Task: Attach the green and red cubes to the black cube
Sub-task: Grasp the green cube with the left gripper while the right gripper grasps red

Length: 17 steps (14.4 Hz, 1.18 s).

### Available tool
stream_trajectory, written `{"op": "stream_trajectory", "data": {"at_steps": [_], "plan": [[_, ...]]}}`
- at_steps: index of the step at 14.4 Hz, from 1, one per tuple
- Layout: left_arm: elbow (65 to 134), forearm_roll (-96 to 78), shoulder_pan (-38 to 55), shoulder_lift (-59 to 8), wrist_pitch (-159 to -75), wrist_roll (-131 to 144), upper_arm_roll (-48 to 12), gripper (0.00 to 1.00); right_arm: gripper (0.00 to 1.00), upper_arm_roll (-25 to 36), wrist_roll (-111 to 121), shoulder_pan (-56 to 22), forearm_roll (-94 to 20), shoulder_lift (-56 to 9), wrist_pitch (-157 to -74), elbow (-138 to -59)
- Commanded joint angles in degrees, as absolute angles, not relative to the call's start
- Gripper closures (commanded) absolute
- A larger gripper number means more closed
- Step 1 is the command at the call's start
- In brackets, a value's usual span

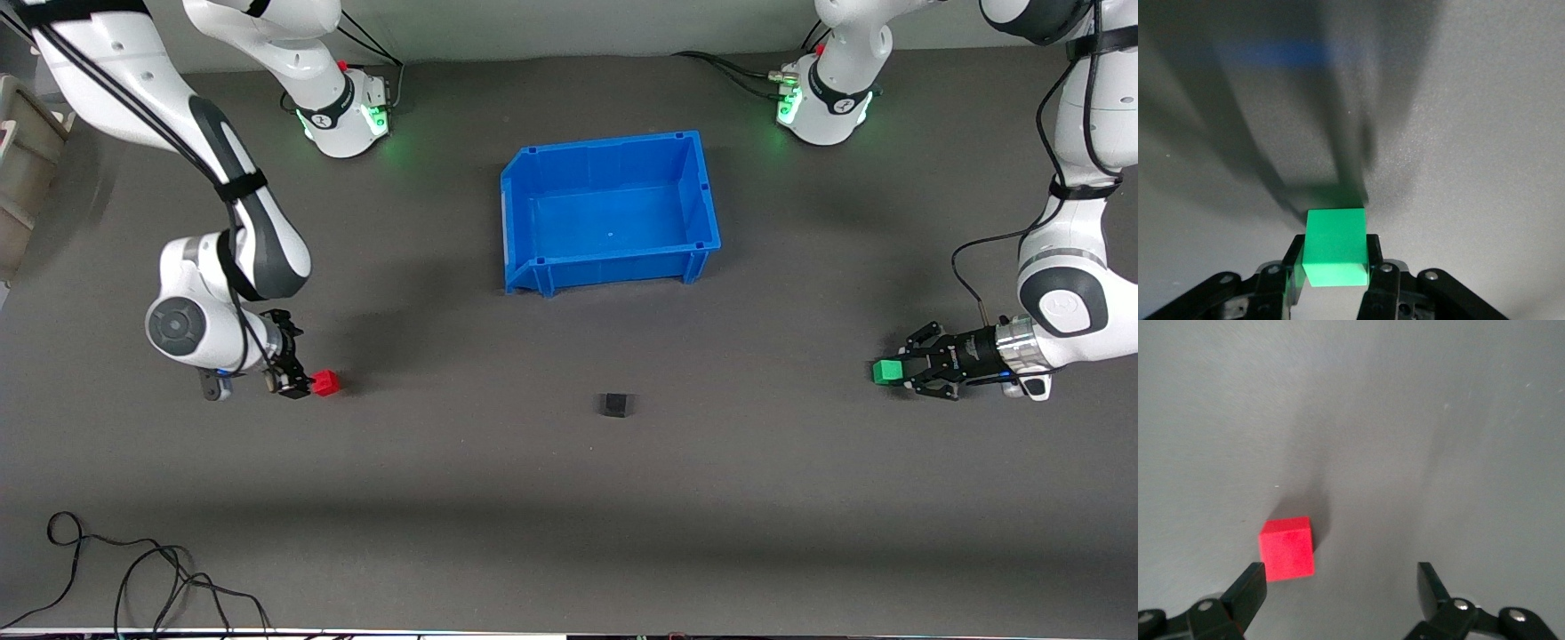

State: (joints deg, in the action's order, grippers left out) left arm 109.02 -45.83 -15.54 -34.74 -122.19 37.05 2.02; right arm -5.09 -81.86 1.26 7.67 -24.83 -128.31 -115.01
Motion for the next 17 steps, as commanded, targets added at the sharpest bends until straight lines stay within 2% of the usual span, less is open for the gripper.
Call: {"op": "stream_trajectory", "data": {"at_steps": [1,2,5,8,13,17], "plan": [[108.81,-46.85,-15.38,-33.58,-121.12,37.17,2.2,0.69,0.02,-5.18,-83.23,1.14,9.4,-27.68,-129.46,-113.12],[108.11,-46.85,-14.95,-33.57,-119.81,38.13,2.2,0.73,0.02,-5.19,-84.02,1.14,9.4,-28.29,-130.94,-113.12],[106.79,-46.58,-14.07,-32.52,-118.65,41.9,2.11,0.73,0.03,-5.27,-84.02,0.7,9.84,-28.48,-133.59,-112.16],[103.55,-46.67,-8.11,-31.47,-117.16,50.15,2.11,0.73,0.02,-5.27,-83.85,0.7,9.84,-28.3,-133.59,-111.36],[100.2,-49.02,3.15,-31.73,-119.44,59.33,1.41,0.74,0.02,-5.19,-84.11,0.18,10.11,-30.14,-134.73,-111.53],[99.85,-52.91,10.97,-33.65,-125.75,60.11,1.41,0.74,0.06,-5.1,-84.29,-0.88,9.76,-30.85,-134.56,-111.8]]}}
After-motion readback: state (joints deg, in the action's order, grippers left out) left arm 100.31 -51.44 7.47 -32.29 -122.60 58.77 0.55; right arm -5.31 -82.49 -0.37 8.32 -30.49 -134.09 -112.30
